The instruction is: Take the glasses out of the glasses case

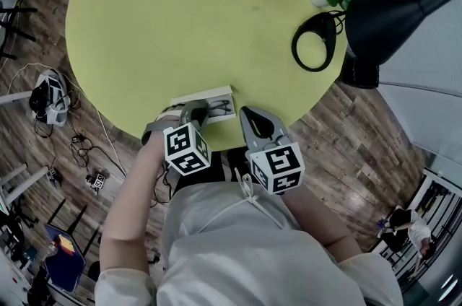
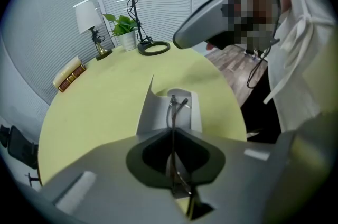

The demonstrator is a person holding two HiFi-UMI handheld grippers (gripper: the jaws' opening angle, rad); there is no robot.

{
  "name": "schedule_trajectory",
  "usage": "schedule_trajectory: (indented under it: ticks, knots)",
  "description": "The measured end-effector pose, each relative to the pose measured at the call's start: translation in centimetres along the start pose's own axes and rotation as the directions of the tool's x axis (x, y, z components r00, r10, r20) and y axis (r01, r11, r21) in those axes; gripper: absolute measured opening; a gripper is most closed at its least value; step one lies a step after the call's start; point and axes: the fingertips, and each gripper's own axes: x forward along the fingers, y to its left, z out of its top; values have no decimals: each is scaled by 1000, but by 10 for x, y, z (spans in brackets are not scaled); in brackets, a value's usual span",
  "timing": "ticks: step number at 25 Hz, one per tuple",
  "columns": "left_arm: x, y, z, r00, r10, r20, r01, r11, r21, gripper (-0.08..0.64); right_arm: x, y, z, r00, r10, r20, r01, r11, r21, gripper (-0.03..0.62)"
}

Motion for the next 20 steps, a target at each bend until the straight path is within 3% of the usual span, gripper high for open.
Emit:
schedule_trajectory:
  ticks: [4,8,15,20]
  knots:
    - [0,-1,-2,1000,-6,-16,7,999,52,15,-5,5,4,1000,4,9,-4,1000,-6,-1]
    - [-3,0,0,1000,3,-11,-2,998,56,15,-14,5,6,1000,5,14,-5,1000,-9,0]
    - [-23,3,13,994,91,53,-93,995,41,15,-28,8,5,1000,24,14,-24,1000,-3,0]
    - [-43,14,25,978,186,89,-189,982,21,15,-36,0,15,999,29,44,-28,999,-19,0]
